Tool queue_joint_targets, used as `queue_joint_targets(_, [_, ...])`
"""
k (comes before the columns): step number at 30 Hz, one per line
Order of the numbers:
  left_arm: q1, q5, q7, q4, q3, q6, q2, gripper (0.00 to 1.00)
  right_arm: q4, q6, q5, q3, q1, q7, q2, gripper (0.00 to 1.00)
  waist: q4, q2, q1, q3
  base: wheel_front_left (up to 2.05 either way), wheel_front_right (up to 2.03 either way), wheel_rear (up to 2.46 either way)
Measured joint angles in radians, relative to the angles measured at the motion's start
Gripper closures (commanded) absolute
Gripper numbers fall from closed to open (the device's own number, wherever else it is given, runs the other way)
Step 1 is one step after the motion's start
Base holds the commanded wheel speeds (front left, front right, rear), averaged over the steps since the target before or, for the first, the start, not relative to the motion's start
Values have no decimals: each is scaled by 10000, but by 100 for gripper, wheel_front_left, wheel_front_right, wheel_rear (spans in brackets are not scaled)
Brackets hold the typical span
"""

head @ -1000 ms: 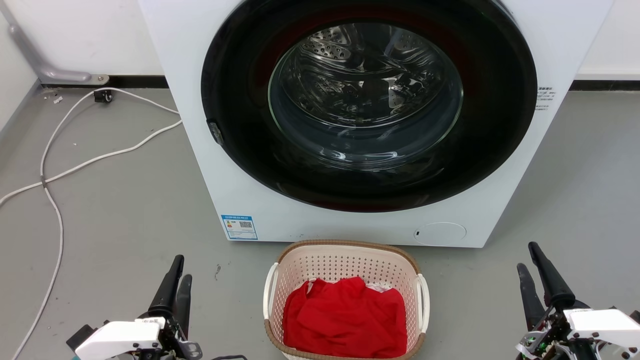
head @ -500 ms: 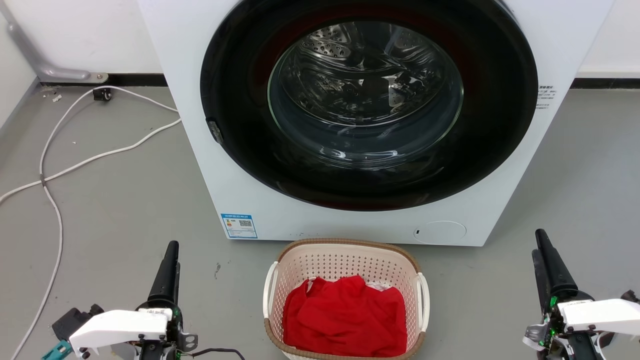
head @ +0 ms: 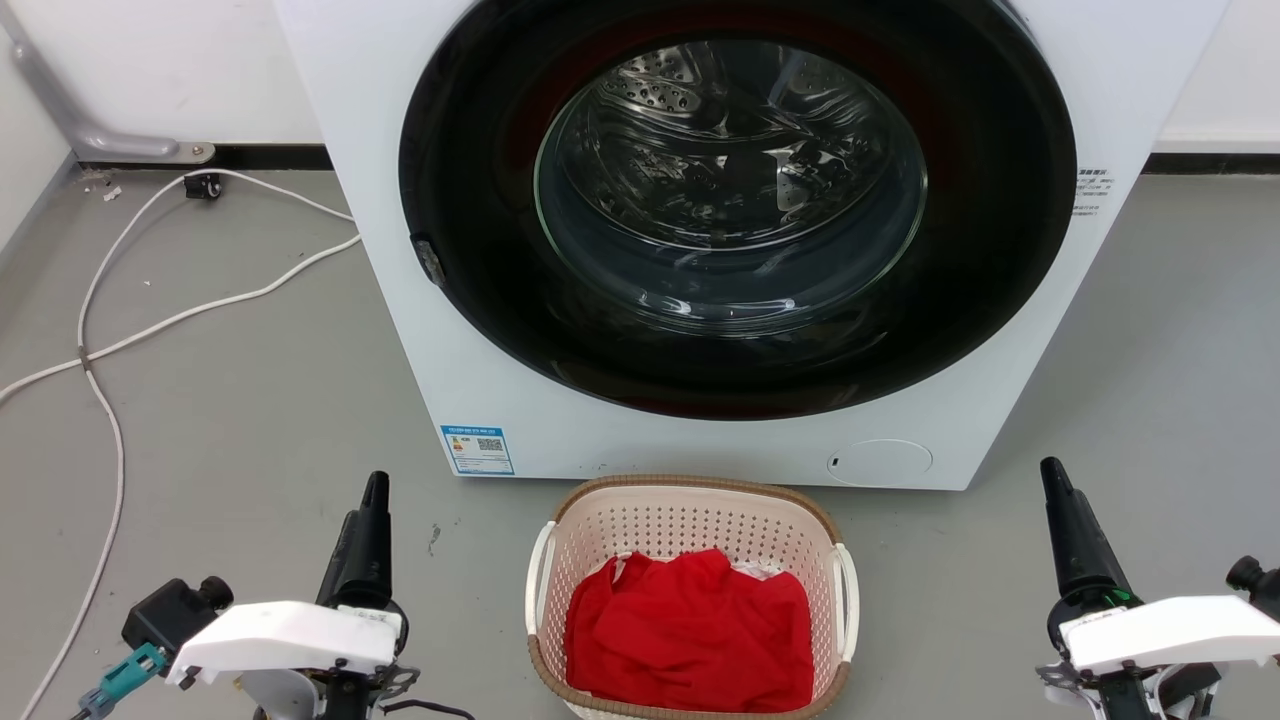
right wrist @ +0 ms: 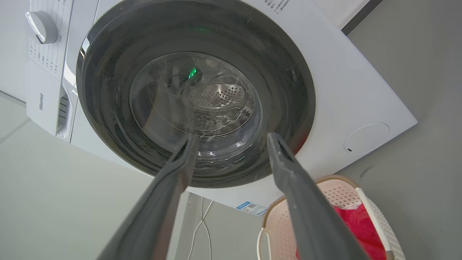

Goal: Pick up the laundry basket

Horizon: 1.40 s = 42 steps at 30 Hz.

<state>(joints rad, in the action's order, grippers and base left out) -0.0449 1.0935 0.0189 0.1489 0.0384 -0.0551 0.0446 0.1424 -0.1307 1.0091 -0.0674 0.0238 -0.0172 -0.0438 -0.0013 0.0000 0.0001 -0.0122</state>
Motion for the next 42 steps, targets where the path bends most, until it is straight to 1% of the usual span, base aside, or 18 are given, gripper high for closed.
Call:
queue_joint_targets(7, [12, -1179, 249, -190, -234, 201, 4, 0, -207, 0, -1457, 186, -59, -257, -2, 0, 13, 0, 0, -22, 0, 0, 0])
queue_joint_targets(8, [22, -1569, 324, -209, -295, 217, 6, 0, -297, 0, -1868, 255, -96, -324, -2, 0, 15, 0, 0, -29, 0, 0, 0])
queue_joint_targets(12, [57, -2240, 464, -280, -387, 330, 8, 0, -464, 0, -2577, 328, -139, -454, -2, 0, 16, 0, 0, -43, 0, 0, 0])
queue_joint_targets(14, [58, -2362, 477, -305, -401, 351, 8, 0, -493, 0, -2717, 339, -145, -487, -2, 0, 15, 0, 0, -46, 0, 0, 0])
queue_joint_targets(15, [69, -2617, 558, -362, -426, 391, 8, 0, -568, 0, -3035, 347, -171, -556, -2, 0, 15, 0, 0, -55, 0, 0, 0])
queue_joint_targets(16, [69, -2617, 558, -362, -426, 391, 8, 0, -568, 0, -3035, 347, -171, -556, -2, 0, 15, 0, 0, -55, 0, 0, 0])
queue_joint_targets(17, [107, -2920, 627, -407, -451, 422, 8, 0, -642, 0, -3317, 357, -238, -627, -2, 0, 15, 0, 0, -63, 0, 0, 0])
queue_joint_targets(19, [122, -3057, 650, -426, -460, 435, 10, 0, -663, 0, -3473, 353, -246, -650, -2, 0, 14, 0, 0, -70, 0, 0, 0])
queue_joint_targets(20, [136, -3216, 681, -441, -479, 468, 10, 0, -696, 0, -3622, 357, -246, -688, -4, 0, 14, 0, 0, -75, 0, 0, 0])
queue_joint_targets(21, [147, -3595, 738, -453, -546, 476, 17, 0, -754, 0, -3891, 359, -247, -740, -4, 0, 16, 0, -1, -89, 0, 0, 0])
queue_joint_targets(22, [147, -3595, 738, -453, -546, 476, 17, 0, -754, 0, -3891, 359, -247, -740, -4, 0, 16, 0, -1, -89, 0, 0, 0])
queue_joint_targets(24, [150, -4013, 817, -451, -660, 504, 65, 0, -802, 0, -4213, 378, -250, -805, -4, 0, 19, 0, 0, -98, 0, 0, 0])
queue_joint_targets(32, [151, -5185, 1037, -487, -1072, 851, 221, 0, -1024, 0, -5363, 441, -325, -1058, -8, 0, 29, 0, -1, -126, 0, 0, 0])
queue_joint_targets(42, [178, -6205, 1304, -635, -1459, 1262, 397, 0, -1214, 0, -6694, 512, -467, -1321, -12, 0, 39, 0, -1, -138, 0, 0, 0])
